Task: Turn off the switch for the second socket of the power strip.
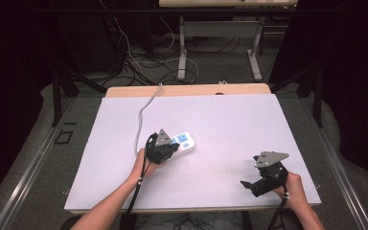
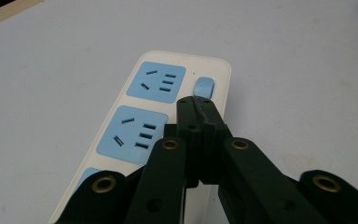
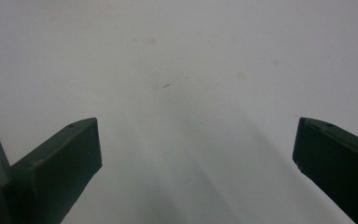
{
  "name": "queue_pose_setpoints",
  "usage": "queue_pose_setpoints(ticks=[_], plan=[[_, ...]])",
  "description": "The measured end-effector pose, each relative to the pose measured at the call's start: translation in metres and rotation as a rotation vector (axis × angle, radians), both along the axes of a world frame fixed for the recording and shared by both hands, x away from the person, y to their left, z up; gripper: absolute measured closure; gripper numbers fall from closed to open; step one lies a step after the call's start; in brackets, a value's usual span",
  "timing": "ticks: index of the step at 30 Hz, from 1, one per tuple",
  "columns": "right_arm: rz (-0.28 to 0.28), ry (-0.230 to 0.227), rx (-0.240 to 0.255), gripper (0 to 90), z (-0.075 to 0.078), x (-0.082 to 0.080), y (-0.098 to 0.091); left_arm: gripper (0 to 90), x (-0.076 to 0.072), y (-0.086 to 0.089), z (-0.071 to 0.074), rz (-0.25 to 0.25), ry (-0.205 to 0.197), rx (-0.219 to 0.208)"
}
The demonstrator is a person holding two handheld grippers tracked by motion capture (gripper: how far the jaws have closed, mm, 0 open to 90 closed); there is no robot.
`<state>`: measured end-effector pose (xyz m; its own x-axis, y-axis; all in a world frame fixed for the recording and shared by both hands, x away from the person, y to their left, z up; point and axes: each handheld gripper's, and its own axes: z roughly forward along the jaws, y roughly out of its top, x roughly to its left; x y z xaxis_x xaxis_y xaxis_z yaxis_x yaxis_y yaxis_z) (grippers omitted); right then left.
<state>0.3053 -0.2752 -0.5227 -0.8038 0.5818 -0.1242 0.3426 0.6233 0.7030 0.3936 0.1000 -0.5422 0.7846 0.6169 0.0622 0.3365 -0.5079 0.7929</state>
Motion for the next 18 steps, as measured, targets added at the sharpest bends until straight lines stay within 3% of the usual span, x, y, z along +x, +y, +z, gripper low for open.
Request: queue_pose_setpoints(ticks=[7,15,18], plan=[[-0.013,-0.003,0.007,0.7,-0.001,-0.001,0.001,88.9,-0.001,0.003,0.010,0.006,-0.012,-0.033],[-0.010,-0.001,0.003,0.7,-0.001,0.000,0.001,69.0,-0.003,0.002,0.018,0.008,-0.033,-0.019],[-0.010,-0.001,0.003,0.7,0.000,0.000,0.001,53.7,-0.004,0.002,0.022,0.015,-0.021,-0.004]])
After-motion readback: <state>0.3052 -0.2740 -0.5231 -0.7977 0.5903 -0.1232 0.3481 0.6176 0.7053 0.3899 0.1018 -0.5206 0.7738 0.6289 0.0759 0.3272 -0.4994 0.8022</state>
